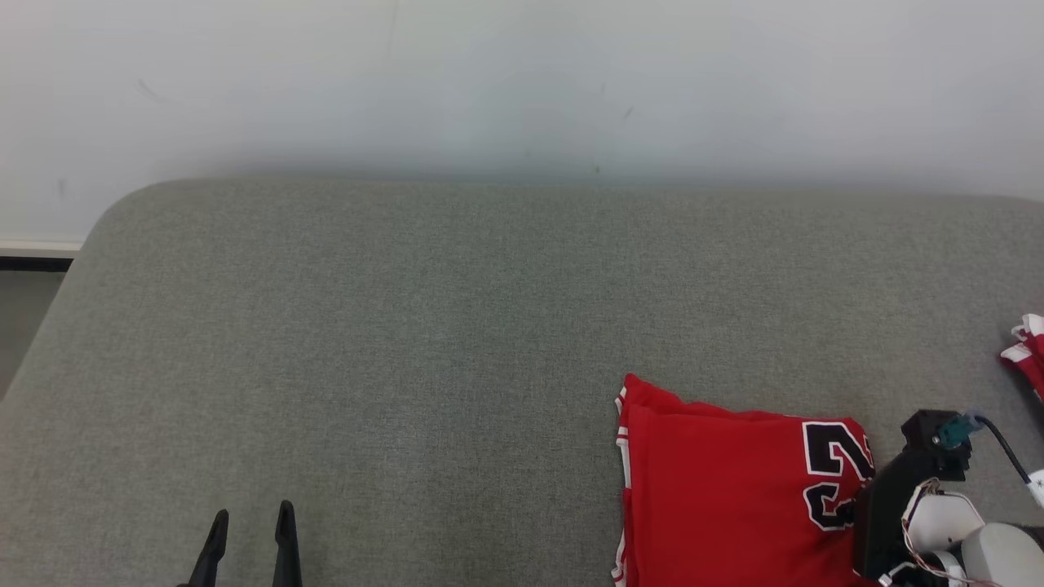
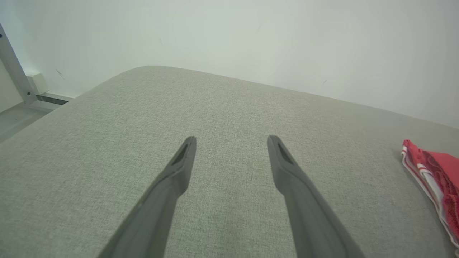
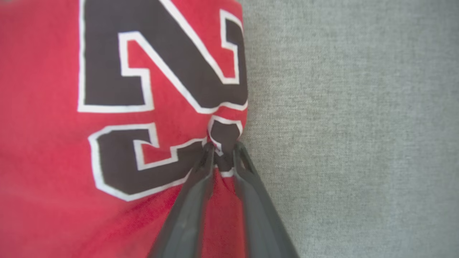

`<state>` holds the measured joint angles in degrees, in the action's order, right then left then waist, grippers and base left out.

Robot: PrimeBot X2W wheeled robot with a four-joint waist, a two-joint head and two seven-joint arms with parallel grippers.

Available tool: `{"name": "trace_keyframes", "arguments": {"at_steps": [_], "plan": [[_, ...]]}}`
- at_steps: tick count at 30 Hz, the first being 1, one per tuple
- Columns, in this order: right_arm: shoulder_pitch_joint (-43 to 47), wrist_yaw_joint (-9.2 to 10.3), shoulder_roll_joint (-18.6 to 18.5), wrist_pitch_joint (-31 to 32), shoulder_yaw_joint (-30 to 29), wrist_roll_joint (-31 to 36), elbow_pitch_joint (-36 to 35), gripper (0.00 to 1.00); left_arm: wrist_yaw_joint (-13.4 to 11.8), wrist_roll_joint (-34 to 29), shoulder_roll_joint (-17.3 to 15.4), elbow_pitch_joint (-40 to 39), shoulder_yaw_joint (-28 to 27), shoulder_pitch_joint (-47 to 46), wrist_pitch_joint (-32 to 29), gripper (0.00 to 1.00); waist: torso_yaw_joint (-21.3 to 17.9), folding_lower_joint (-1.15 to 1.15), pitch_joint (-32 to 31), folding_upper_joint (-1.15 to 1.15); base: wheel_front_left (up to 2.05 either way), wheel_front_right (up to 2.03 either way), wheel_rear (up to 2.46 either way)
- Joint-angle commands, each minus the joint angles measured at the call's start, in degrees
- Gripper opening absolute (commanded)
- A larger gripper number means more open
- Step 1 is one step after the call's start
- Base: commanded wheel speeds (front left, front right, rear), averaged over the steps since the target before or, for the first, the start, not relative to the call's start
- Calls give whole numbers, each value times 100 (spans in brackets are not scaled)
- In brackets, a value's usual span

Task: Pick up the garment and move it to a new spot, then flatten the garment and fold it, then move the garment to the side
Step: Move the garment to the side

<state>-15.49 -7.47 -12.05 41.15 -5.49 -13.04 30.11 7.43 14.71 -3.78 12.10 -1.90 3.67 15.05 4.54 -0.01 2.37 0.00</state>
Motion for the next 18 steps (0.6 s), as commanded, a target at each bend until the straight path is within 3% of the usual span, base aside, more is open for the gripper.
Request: {"name": "trace_keyframes", "arguments": {"at_steps": [1,10,18], "plan": [[-83,2,-74,-29,72,48,22,0,7,14,7,-35,1,-54,12,100,-3,1,51,0,0,0,0],[-1386,2,-611,392,1186,-97,-454,0,7,106,84,-253,26,-202,12,100,-462,1,287,0,0,0,0],[-2239,2,-1216,547,1710,-220,-709,0,-141,378,91,-440,364,-331,12,100,-1041,1,435,0,0,0,0]]}}
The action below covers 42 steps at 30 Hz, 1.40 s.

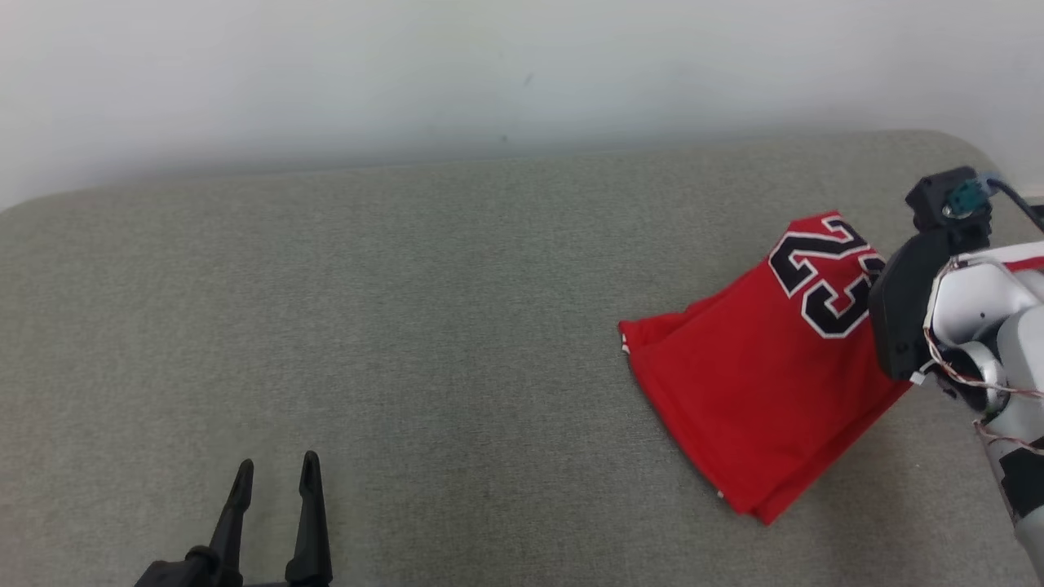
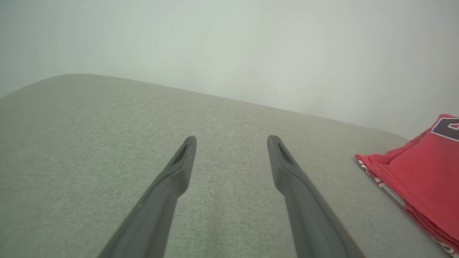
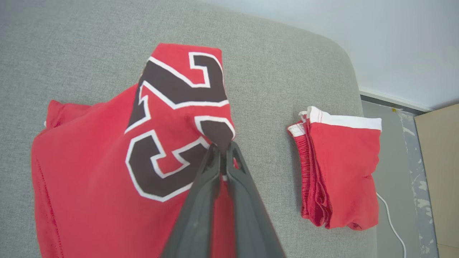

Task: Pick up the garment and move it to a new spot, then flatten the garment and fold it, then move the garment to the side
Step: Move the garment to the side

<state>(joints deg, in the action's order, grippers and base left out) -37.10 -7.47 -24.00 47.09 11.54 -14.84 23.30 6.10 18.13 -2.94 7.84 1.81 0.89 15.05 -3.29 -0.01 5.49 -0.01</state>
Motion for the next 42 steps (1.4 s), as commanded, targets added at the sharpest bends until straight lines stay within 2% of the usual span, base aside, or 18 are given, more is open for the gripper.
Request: {"name": "trace_keyframes", "arguments": {"at_steps": [1,8,14,20,25,29,42], "plan": [[-160,2,-81,-94,47,-54,-44,0,-25,39,5,-62,2,-79,12,100,-351,1,171,1,0,0,0],[-693,2,-290,-508,302,-37,97,0,-31,-131,3,-280,57,-367,12,100,-1019,1,669,1,0,0,0],[-1074,2,-417,-974,358,86,271,0,23,-367,2,-322,138,-641,12,100,-1404,1,1066,1,0,0,0],[-1456,2,-449,-1510,278,162,717,0,94,-566,-11,-292,168,-927,12,100,-1718,1,1503,1,0,0,0],[-1693,2,-564,-1867,120,315,965,0,117,-697,-146,-309,181,-1082,12,100,-1879,1,1787,1,0,0,0],[-1788,2,-675,-2308,-218,491,1138,0,137,-738,-300,-352,206,-1134,12,100,-2015,1,2006,1,0,0,0],[-1888,2,-224,-3564,-1428,1405,1874,0,137,-838,-728,-417,325,-1128,-44,100,-2253,1,2444,1,0,0,0]]}}
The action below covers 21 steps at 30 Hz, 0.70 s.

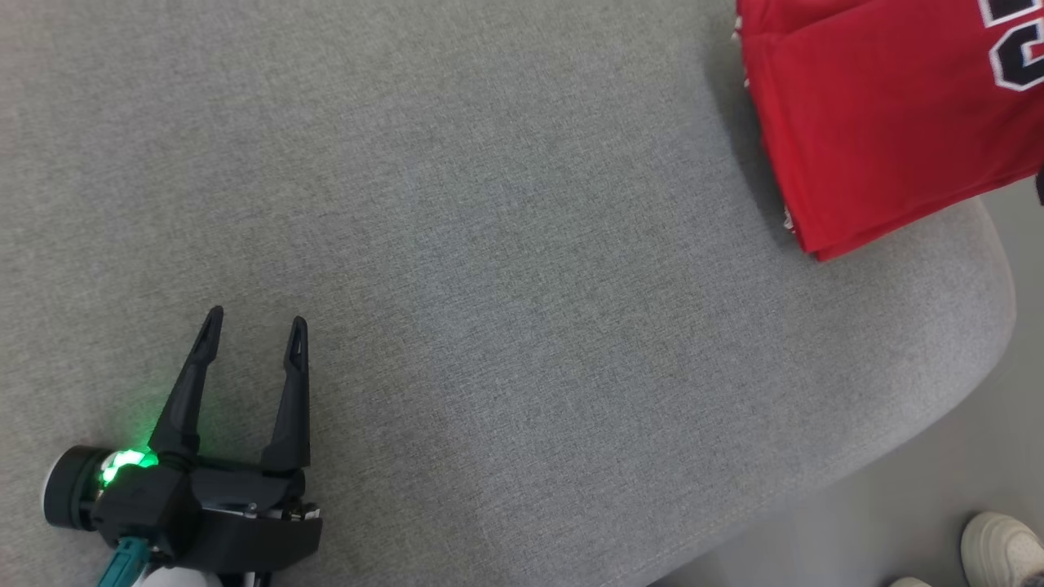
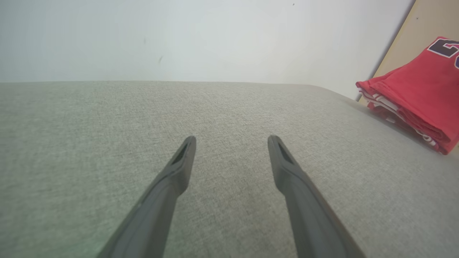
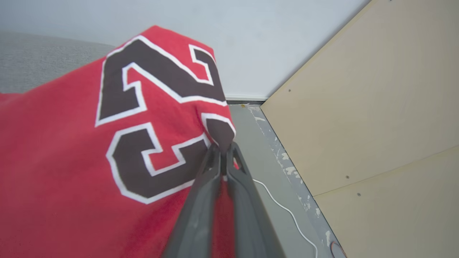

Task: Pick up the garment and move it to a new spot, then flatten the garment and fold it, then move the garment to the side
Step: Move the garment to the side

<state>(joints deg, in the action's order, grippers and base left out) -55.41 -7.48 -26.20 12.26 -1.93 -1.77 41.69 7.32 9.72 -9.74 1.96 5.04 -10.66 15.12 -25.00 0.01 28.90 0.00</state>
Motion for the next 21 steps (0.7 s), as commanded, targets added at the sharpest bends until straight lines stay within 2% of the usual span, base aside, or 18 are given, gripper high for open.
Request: {"name": "trace_keyframes", "arguments": {"at_steps": [1,3,5,6,8,10,11,12,13,14,21], "plan": [[-58,3,36,-164,-161,177,73,0,13,3,-68,160,0,40,-74,100,-90,-1,120,0,0,0,0],[-77,3,84,-353,-296,313,150,0,6,4,-109,119,-3,70,-120,100,-102,-1,151,0,0,0,0],[-99,3,107,-539,-423,466,220,15,7,9,-138,85,-3,102,-152,100,-109,-1,177,0,0,0,0],[-102,3,139,-639,-479,500,241,29,2,11,-147,71,2,118,-176,100,-111,-1,181,0,0,0,0],[-122,3,153,-883,-567,612,278,10,-2,20,-165,31,12,134,-205,100,-102,-1,193,0,0,0,0],[-127,3,168,-974,-606,658,310,6,-4,25,-172,9,18,138,-222,100,-93,-1,199,0,0,0,0],[-126,3,183,-1078,-635,710,338,0,-5,29,-182,-6,24,141,-235,100,-84,-1,202,0,0,0,0],[-132,3,196,-1168,-668,758,366,0,-5,35,-191,-17,32,148,-250,100,-75,-1,202,0,0,0,0],[-143,3,199,-1236,-699,812,409,24,-9,39,-197,-27,40,158,-255,100,-66,-1,201,0,0,0,0],[-156,3,209,-1300,-719,835,445,100,-17,41,-204,-39,45,166,-259,100,-58,-1,201,0,0,0,0],[-175,3,383,-1580,-739,951,665,100,-75,28,-228,-135,66,182,-248,100,12,-1,130,0,0,0,0]]}}
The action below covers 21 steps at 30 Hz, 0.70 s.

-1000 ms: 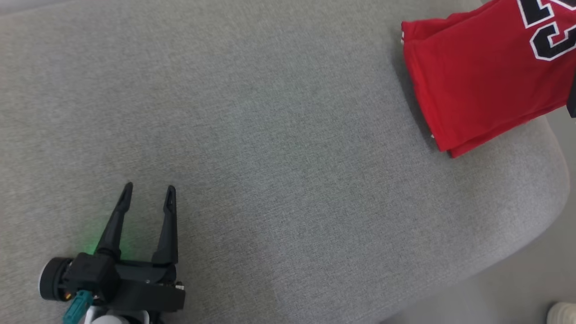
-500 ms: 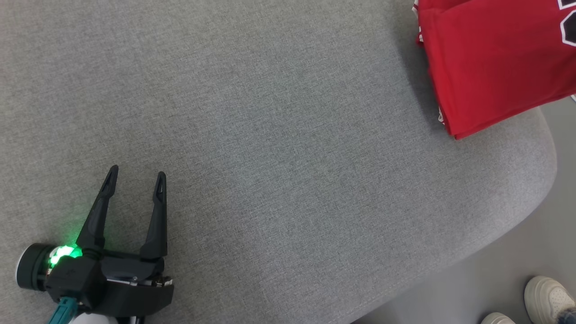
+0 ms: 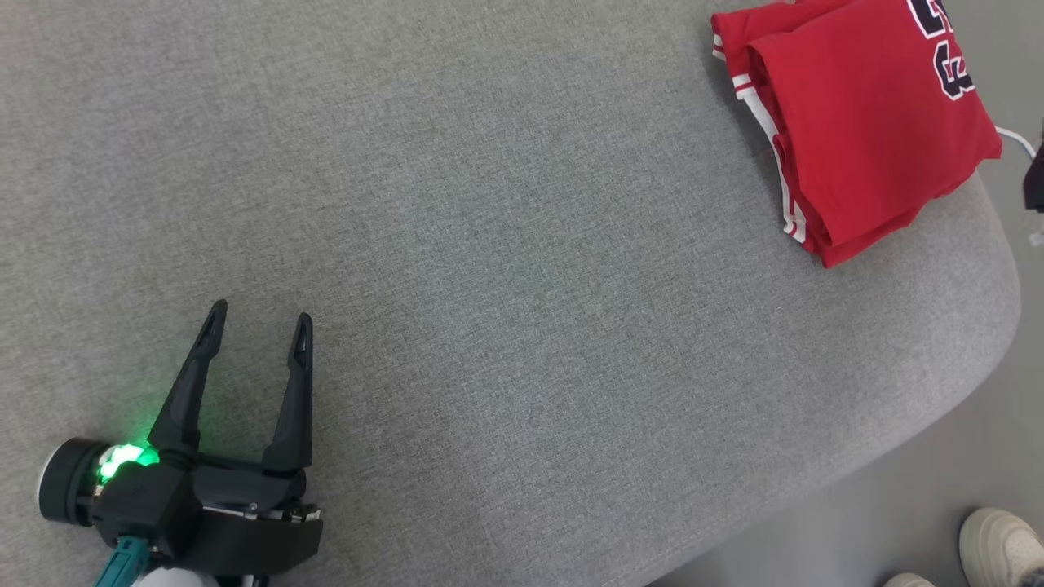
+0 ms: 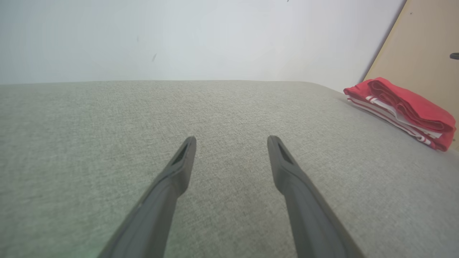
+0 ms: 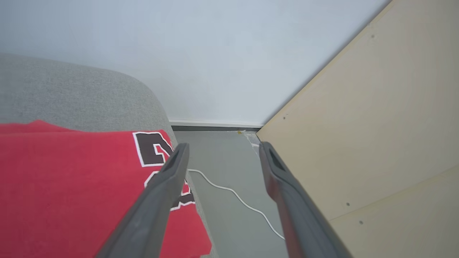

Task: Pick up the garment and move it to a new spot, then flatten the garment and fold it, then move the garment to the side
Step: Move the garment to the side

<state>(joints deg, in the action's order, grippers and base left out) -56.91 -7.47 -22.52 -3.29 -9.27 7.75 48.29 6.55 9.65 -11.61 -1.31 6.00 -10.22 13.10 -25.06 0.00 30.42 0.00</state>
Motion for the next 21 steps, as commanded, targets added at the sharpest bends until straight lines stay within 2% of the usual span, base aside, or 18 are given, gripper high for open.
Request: {"name": "trace_keyframes", "arguments": {"at_steps": [1,10,21], "plan": [[-21,2,45,-98,24,-16,5,100,-19,22,-28,166,-28,120,-16,100,40,0,-51,0,0,0,0],[429,2,318,-815,500,-477,-250,100,-102,192,204,88,-106,219,179,100,339,0,-635,0,0,0,0],[1942,2,617,-1037,1394,-1994,-1515,100,-112,547,632,40,-439,711,204,100,792,0,-1643,0,0,0,0]]}}
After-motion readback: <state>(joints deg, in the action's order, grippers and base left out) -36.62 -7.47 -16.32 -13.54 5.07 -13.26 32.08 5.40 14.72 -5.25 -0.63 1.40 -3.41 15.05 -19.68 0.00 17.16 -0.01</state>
